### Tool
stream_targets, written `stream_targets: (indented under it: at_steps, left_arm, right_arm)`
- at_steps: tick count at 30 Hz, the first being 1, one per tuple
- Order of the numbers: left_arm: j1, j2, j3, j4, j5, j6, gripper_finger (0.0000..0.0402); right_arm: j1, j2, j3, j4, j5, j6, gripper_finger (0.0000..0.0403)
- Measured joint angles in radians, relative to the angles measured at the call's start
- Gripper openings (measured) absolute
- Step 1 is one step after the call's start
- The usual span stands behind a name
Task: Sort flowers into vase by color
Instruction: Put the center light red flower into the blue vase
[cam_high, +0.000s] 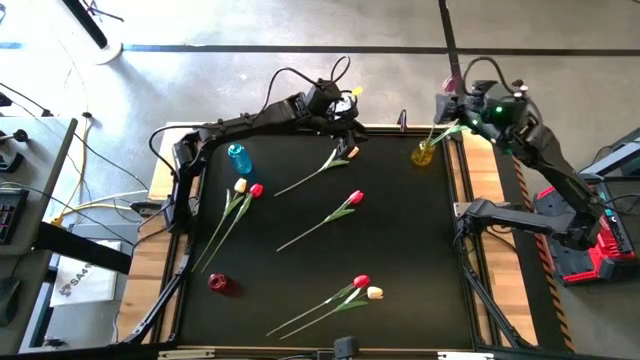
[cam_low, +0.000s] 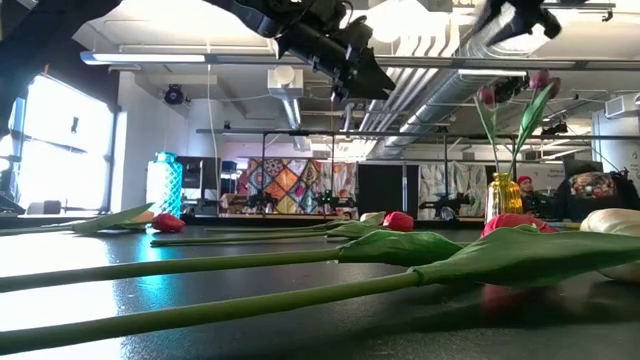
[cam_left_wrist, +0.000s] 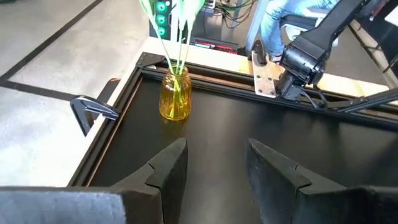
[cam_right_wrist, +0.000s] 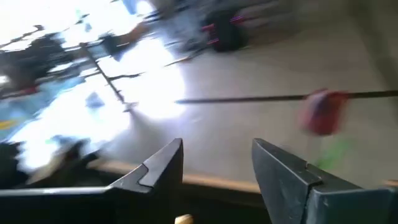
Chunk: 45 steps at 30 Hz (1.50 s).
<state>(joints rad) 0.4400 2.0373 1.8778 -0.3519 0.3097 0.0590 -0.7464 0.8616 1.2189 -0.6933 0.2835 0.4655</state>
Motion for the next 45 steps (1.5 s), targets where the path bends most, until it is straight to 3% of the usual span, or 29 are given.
stream_targets:
  at_steps: [6, 10, 16, 20, 23, 28, 39, 45]
  left_arm:
    - [-0.005, 0.000, 0.000, 0.013, 0.000, 0.057, 0.0149]
    - [-0.014, 0.000, 0.000, 0.012, 0.001, 0.100, 0.0149]
    - [-0.046, 0.000, 0.000, -0.017, 0.003, 0.075, 0.0149]
    - [-0.076, 0.000, 0.000, -0.052, 0.002, 0.072, 0.0149]
    - [-0.101, 0.000, 0.000, -0.060, -0.010, 0.048, 0.0149]
    - [-0.158, 0.000, 0.000, -0.065, -0.144, -0.068, 0.0149]
    - [-0.333, 0.000, 0.000, -0.151, -0.394, -0.313, 0.0145]
    - [-0.415, 0.000, 0.000, -0.230, -0.427, -0.394, 0.0123]
  right_arm:
    - [0.001, 0.003, 0.030, -0.033, -0.314, 0.039, 0.0178]
    - [0.001, 0.014, 0.030, -0.097, -0.418, 0.084, 0.0166]
    - [0.049, 0.050, 0.030, -0.193, -0.394, 0.111, 0.0141]
    - [0.107, 0.092, 0.030, -0.193, -0.452, 0.102, 0.0138]
    - [0.156, 0.122, 0.029, -0.180, -0.428, 0.032, 0.0138]
    - [0.242, 0.156, 0.029, -0.137, -0.294, -0.046, 0.0138]
    - [0.347, 0.159, 0.029, -0.125, -0.417, -0.093, 0.0138]
    - [0.405, 0.160, 0.029, -0.215, -0.375, -0.103, 0.0138]
